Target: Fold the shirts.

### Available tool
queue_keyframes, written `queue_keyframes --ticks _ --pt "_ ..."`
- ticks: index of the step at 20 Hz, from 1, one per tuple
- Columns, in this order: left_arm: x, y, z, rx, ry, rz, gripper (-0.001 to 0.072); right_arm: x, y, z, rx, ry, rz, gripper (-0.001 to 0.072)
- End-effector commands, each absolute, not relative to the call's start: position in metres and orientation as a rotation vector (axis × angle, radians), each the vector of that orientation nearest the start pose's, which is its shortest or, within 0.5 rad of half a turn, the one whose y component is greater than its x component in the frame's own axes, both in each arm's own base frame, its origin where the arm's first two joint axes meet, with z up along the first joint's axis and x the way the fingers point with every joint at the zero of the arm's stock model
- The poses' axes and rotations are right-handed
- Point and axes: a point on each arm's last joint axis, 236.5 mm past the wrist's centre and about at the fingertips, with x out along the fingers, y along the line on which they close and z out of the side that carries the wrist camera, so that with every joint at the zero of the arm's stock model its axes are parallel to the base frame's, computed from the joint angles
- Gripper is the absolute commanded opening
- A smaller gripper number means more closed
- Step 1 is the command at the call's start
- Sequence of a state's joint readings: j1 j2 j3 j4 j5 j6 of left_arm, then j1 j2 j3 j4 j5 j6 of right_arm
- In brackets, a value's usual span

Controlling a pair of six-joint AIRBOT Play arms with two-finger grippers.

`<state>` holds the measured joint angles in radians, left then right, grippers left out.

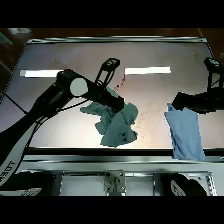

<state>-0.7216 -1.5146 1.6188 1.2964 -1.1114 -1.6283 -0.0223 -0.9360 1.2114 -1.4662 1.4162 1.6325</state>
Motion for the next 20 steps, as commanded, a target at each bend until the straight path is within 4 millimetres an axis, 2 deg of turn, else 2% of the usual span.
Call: queue_keyframes --ticks 1,3,5,7,8,10,13,17,20 --pt "0.347 -0.372 0.060 0.063 1.157 -0.733 0.0709 0.308 -0.009 0.126 0.063 1.148 -0.065 0.0674" --pt "0.367 -0.324 0.069 0.061 1.181 -0.672 0.0708 0.310 -0.021 0.127 0.023 1.139 -0.101 0.0674" --pt "0.381 -0.262 0.074 0.060 1.240 -0.597 0.0709 0.315 -0.024 0.123 0.019 1.133 -0.097 0.0674" --pt "0.390 -0.204 0.070 0.000 1.313 -0.502 0.0709 0.317 -0.025 0.103 0.081 1.189 -0.067 0.0674" --pt "0.393 -0.185 0.064 -0.059 1.340 -0.471 0.0709 0.319 -0.022 0.088 0.141 1.228 -0.030 0.0674" --pt "0.394 -0.165 0.046 -0.200 1.388 -0.453 0.0709 0.322 -0.006 0.060 0.310 1.294 0.082 0.0674" --pt "0.397 -0.147 0.005 -0.331 1.412 -0.387 0.0709 0.330 0.017 0.028 0.563 1.356 0.209 0.0675" --pt "0.393 -0.141 -0.050 -0.401 1.508 -0.302 0.0708 0.332 0.034 -0.012 0.619 1.476 0.245 0.0675" --pt "0.404 -0.144 -0.080 -0.449 1.523 -0.255 0.0709 0.336 0.046 -0.030 0.606 1.511 0.265 0.0674"
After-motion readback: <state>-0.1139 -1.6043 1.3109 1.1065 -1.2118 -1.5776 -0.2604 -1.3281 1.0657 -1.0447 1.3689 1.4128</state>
